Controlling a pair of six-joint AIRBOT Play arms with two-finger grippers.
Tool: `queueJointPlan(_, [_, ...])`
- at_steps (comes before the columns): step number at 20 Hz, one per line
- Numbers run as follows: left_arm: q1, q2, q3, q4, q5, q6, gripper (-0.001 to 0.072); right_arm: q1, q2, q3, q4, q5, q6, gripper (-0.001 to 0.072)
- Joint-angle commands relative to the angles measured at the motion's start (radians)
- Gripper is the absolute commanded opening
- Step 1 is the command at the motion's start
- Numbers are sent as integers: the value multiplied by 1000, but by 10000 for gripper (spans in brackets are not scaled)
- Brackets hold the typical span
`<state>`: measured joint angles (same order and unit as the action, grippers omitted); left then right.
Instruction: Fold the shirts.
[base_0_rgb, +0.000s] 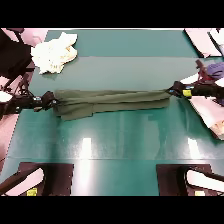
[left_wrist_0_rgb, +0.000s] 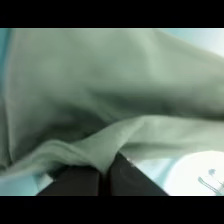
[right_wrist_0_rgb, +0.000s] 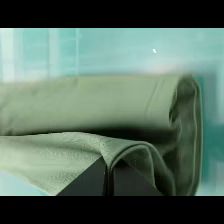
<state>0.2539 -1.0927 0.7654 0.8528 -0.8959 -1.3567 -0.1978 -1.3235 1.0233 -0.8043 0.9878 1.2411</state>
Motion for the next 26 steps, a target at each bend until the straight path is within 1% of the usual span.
queueJointPlan(1, [-1, -135, 1, -45, 131, 66, 25, 58, -170, 77, -10, -54, 37, 20])
queueJointPlan(3, [-1, -187, 1, -125, 183, 125, 27, 68, -231, 79, -11, -58, 43, 24])
queueJointPlan(4, [-1, -203, 1, -189, 210, 174, 31, 68, -255, 79, -10, -57, 43, 101])
queueJointPlan(5, [-1, -208, 1, -261, 241, 225, 230, 68, -267, 79, -11, -48, 44, 167])
queueJointPlan(6, [-1, -208, 2, -333, 286, 249, 435, 63, -272, 78, -17, -40, 44, 201])
queueJointPlan(7, [-1, -208, 15, -381, 315, 271, 456, 51, -267, 78, -22, -32, 44, 277])
queueJointPlan(9, [-1, -208, 69, -388, 328, 285, 458, 26, -229, 78, -38, -4, 44, 406])
queueJointPlan(10, [-1, -208, 101, -381, 323, 284, 532, 3, -197, 78, -38, 19, 40, 431])
queueJointPlan(11, [1, -208, 132, -381, 307, 284, 573, -23, -157, 78, -39, 42, 39, 460])
queueJointPlan(12, [2, -208, 165, -381, 284, 284, 572, -52, -117, 78, -39, 60, 33, 517])
queueJointPlan(13, [2, -208, 192, -380, 270, 283, 573, -87, -76, 71, -35, 77, 34, 629])
queueJointPlan(14, [2, -207, 214, -380, 253, 283, 573, -117, -40, 51, -34, 84, 34, 653])
queueJointPlan(15, [2, -207, 232, -379, 250, 282, 573, -144, -14, 21, -36, 96, 28, 661])
queueJointPlan(17, [2, -206, 256, -379, 240, 258, 577, -188, -3, -53, -35, 154, -25, 672])
queueJointPlan(19, [2, -207, 268, -378, 174, 257, 575, -224, -26, -137, -20, 164, -86, 673])
queueJointPlan(20, [2, -207, 268, -378, 135, 257, 575, -245, -51, -173, 26, 163, -135, 699])
queueJointPlan(21, [2, -207, 268, -362, 98, 257, 575, -268, -85, -196, 97, 177, -187, 700])
queueJointPlan(22, [2, -207, 268, -350, 68, 257, 575, -290, -130, -210, 203, 211, -262, 714])
queueJointPlan(24, [2, -207, 268, -319, 14, 253, 575, -324, -214, -221, 388, 269, -361, 714])
queueJointPlan(26, [2, -207, 268, -310, -12, 253, 576, -319, -284, -208, 456, 287, -379, 715])
